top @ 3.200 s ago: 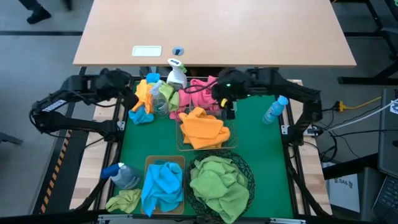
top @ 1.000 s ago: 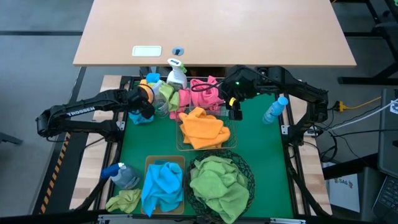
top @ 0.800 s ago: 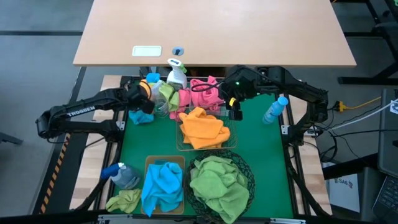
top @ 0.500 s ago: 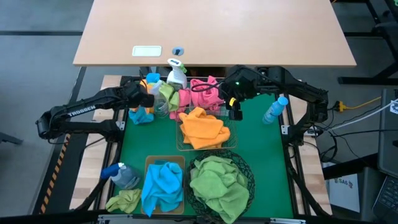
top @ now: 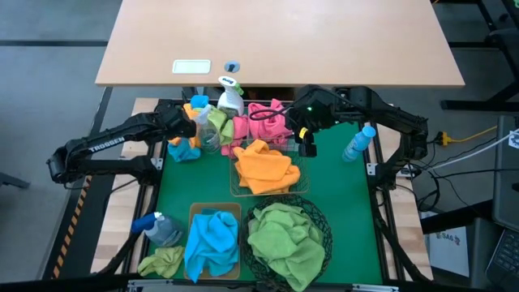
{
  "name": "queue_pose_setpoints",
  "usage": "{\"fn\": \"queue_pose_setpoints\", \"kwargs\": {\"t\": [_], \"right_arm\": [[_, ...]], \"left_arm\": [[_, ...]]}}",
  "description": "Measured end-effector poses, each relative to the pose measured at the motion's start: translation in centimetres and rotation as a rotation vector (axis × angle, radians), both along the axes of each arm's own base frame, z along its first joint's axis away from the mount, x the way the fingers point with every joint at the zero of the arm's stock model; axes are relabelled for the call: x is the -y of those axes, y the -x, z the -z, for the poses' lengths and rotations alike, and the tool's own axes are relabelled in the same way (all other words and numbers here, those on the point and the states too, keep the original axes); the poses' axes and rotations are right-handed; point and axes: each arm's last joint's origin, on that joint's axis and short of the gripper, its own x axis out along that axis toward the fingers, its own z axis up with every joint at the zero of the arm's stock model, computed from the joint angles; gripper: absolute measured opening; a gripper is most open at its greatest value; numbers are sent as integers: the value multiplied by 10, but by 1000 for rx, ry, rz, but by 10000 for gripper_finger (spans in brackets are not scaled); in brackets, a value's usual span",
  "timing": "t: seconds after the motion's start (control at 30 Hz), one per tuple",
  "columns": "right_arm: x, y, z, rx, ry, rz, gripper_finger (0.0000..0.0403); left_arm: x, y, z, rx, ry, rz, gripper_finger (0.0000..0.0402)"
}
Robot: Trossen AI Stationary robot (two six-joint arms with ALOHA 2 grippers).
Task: Sort microfiber towel by color & place in baskets
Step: Put the orange microfiber towel into the gold wire basket
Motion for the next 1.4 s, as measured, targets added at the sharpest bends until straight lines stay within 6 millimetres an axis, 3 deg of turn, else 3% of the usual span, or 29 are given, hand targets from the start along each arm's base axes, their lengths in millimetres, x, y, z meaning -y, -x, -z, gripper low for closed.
{"fn": "queue_pose_setpoints", "kwargs": {"t": [0.33,0.63,0.9,1.2,1.4], "right_arm": [[0,0,0,0,0,0,163],[0,0,0,0,0,0,163],[0,0,1,-8,0,-1,163],[0,1,1,-16,-1,-1,163],[0,3,3,-44,7,-16,163]], "left_arm": [[-6,2,1,169,22,-212,163],[-17,-4,24,371,22,-318,163],[-16,3,41,369,72,-379,163],[-18,3,43,370,40,-380,160],[-18,2,42,326,23,-317,107]]}}
